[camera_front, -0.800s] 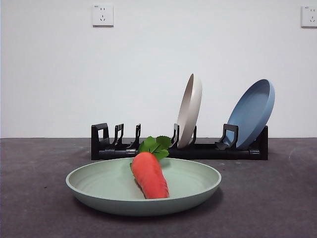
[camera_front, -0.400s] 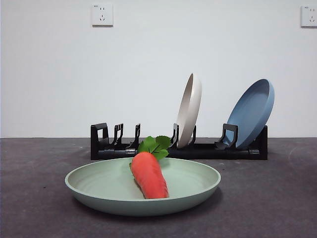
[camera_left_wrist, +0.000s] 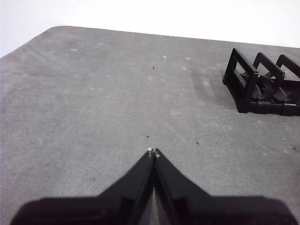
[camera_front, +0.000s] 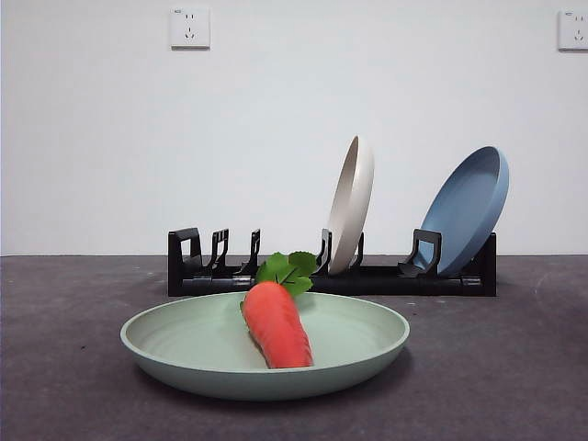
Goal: Take the green plate from the plate rack,put the plate on the table,take the carrot from the table,put the carrot in the plate
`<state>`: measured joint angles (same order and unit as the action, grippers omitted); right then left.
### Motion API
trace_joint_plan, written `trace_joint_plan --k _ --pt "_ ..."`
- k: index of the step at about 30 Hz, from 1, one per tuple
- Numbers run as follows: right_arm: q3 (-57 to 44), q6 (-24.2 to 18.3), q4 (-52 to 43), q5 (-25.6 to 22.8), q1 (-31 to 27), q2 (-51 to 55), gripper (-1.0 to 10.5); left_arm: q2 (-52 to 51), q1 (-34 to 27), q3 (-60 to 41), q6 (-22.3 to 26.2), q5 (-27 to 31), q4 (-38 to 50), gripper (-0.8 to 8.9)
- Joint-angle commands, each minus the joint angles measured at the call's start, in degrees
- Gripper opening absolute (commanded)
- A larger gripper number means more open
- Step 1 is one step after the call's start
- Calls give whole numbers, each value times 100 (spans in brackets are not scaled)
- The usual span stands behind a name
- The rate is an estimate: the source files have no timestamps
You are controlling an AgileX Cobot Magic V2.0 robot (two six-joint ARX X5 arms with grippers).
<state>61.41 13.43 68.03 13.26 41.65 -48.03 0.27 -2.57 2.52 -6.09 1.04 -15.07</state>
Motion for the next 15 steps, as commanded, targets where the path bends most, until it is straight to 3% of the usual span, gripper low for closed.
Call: trace_joint_plan --k 1,4,10,15 --pt "7 -640 -157 -310 -173 109 1 -9 -15 -72 -31 13 0 -3" --pt "-28 -953 -802 -608 -610 310 1 -9 -15 -72 -31 13 0 -3" --pt "-732 -1255 -3104 59 -2055 1156 1 -9 -15 -72 -31 13 0 -3" --pt "-2068 -1250 -4776 133 -3073 2022 2 -9 -15 -72 -28 13 0 -3"
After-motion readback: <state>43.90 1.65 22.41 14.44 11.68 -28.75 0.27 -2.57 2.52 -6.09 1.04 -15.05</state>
